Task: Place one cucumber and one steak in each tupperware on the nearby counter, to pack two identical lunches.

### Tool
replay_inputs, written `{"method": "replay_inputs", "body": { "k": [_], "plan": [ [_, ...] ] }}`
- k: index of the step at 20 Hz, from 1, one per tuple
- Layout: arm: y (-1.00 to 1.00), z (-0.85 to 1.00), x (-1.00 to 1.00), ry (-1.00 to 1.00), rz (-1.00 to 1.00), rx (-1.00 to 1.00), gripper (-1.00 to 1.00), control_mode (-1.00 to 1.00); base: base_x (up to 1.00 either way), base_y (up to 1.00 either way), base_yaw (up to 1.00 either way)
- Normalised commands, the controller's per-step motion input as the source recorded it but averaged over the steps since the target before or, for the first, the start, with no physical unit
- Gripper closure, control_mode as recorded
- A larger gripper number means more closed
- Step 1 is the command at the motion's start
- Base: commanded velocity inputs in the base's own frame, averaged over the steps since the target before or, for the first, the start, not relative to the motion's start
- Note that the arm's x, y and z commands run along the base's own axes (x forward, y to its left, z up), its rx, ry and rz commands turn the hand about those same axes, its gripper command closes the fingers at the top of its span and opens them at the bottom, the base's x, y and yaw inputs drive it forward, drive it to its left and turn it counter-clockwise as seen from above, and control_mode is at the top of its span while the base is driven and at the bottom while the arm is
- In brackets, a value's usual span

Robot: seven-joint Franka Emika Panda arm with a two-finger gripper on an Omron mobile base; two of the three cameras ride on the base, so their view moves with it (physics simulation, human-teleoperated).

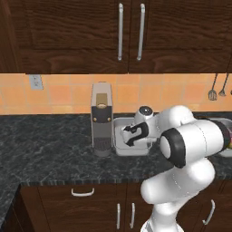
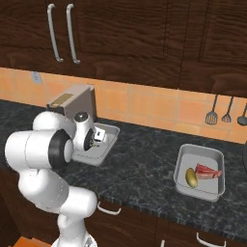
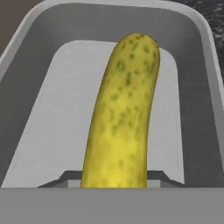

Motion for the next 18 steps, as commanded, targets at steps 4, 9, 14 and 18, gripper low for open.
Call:
{"method": "replay_inputs", "body": {
  "k": [4, 9, 14, 18],
  "plan": [
    [0.13, -0.14, 0.38, 0.08, 0.0, 0.0, -1.0, -1.0, 0.0, 0.0, 0.0],
    [0.0, 0.25, 0.0, 0.0, -0.02, 0.0, -1.0, -1.0, 0.0, 0.0, 0.0],
    [-0.07, 0.88, -0.52, -0.07, -0.08, 0.0, -1.0, -1.0, 0.0, 0.0, 0.0],
    [-0.15, 1.0, -1.0, -0.15, -0.12, 0.0, -1.0, -1.0, 0.0, 0.0, 0.0]
  ]
}}
